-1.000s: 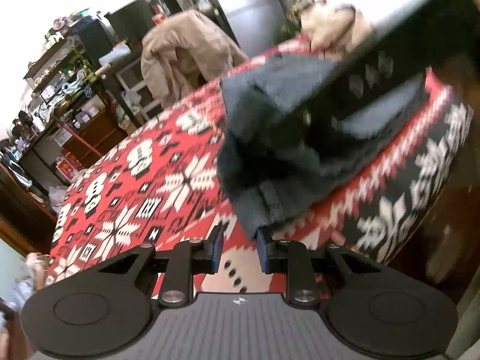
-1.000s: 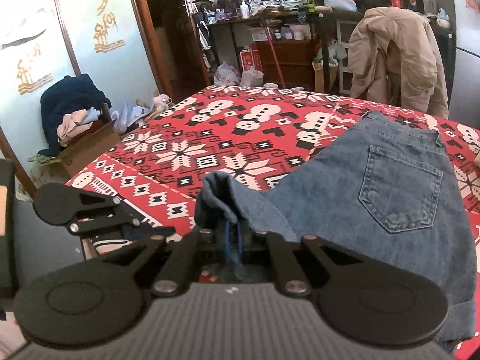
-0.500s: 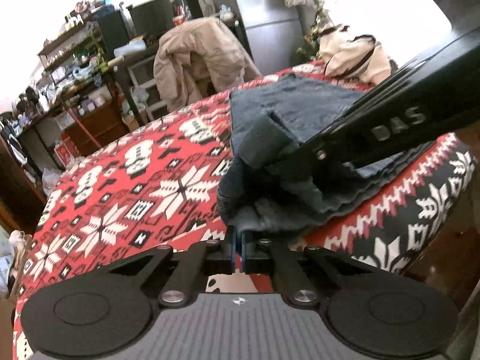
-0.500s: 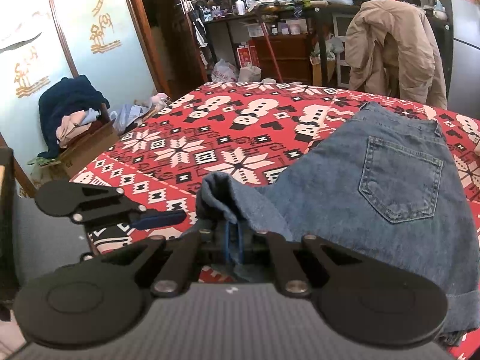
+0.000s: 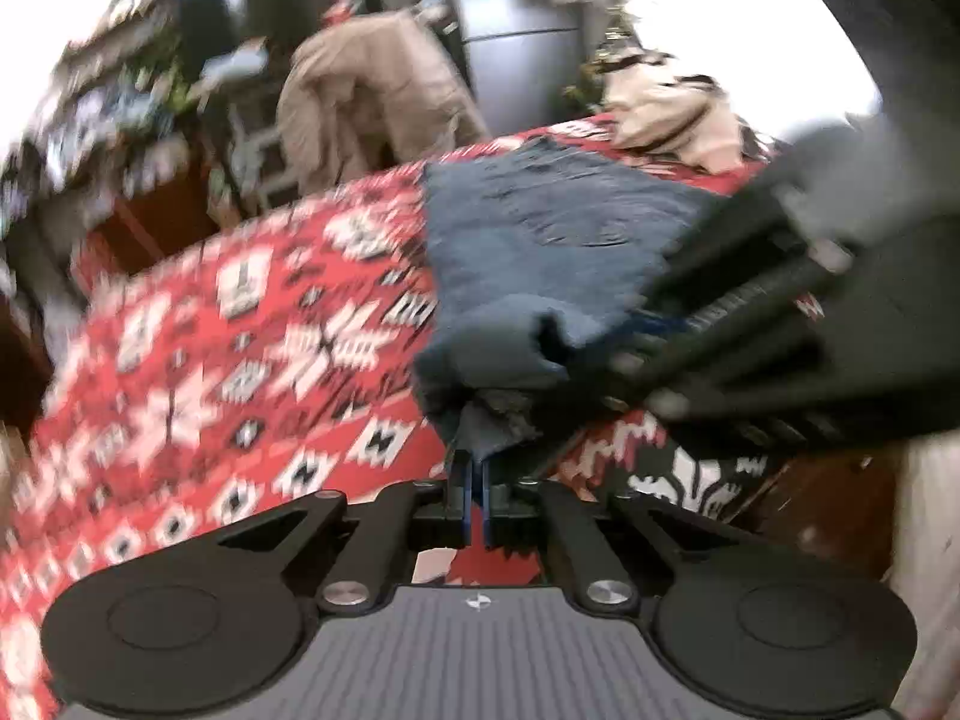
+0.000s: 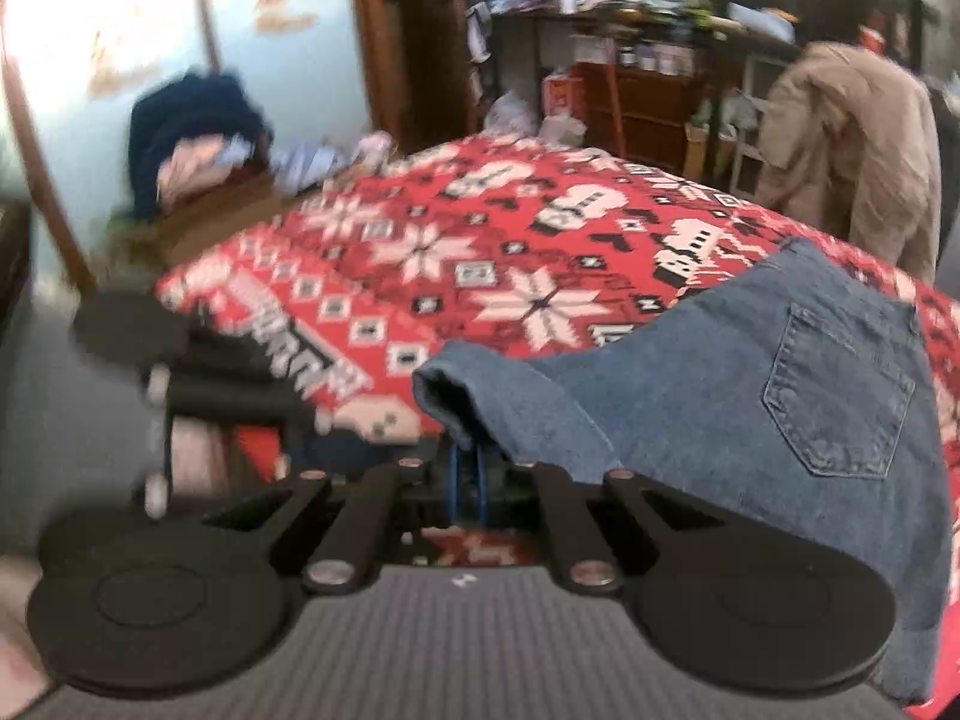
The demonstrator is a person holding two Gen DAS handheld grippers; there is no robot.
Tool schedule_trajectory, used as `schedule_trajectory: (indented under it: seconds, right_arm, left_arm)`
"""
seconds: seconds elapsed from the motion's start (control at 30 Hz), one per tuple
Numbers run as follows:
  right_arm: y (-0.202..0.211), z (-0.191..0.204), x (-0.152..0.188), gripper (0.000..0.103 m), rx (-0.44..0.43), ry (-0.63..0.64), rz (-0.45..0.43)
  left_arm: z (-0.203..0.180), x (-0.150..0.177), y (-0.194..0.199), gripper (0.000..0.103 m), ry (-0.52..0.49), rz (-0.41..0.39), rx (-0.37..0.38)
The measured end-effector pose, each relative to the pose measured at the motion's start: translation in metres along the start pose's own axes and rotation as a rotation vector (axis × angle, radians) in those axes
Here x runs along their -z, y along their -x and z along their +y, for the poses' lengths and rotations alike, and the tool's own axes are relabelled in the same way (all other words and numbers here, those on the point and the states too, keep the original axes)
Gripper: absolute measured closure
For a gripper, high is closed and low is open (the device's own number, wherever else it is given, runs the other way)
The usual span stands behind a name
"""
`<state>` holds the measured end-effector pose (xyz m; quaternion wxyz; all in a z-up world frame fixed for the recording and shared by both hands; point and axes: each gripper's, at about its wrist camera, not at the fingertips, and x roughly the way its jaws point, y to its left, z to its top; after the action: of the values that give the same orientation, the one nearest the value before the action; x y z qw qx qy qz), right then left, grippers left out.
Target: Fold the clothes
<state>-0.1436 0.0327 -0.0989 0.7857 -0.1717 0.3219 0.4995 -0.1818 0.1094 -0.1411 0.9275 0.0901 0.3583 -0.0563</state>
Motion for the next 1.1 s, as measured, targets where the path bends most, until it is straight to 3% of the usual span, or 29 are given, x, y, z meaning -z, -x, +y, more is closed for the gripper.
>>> schedule_trajectory:
  seconds: [0.2,0.33,0.4,0.47,0.7,0.87,0.97,1.03,1.1]
  right_arm:
    - [-0.009,0.011,0.005,0.091,-0.013,0.036,0.015]
    - [0.004,0.015,0.000,0.086,-0.030,0.031,-0.046]
    - [0.007,0.016,-0.002,0.087,-0.033,0.031,-0.066]
    - [0.006,0.015,-0.004,0.097,-0.043,0.019,-0.071]
    - [-0.026,0.004,-0.001,0.100,-0.138,-0.098,0.016]
    - [-0.045,0.011,0.010,0.100,-0.152,-0.100,0.075]
    - [-0.040,0.016,0.011,0.099,-0.151,-0.082,0.064]
    - [-0.036,0.020,0.011,0.098,-0.151,-0.071,0.055]
    - [-0.032,0.023,0.011,0.096,-0.150,-0.059,0.045]
  left_arm:
    - [0.000,0.002,-0.001,0.100,0.025,0.015,0.021]
    - [0.000,0.002,0.004,0.099,0.020,-0.005,0.029]
    - [0.001,0.003,0.004,0.100,0.021,-0.006,0.040]
    - [0.004,0.003,0.004,0.100,0.034,0.002,0.052]
    - [0.032,0.010,0.005,0.099,0.210,0.089,0.140]
    - [0.055,0.012,0.017,0.096,0.345,0.104,0.198]
    - [0.066,0.006,0.021,0.084,0.417,0.077,0.237]
    - [0.072,0.001,0.020,0.070,0.459,0.061,0.262]
    - [0.077,-0.005,0.015,0.068,0.495,0.055,0.283]
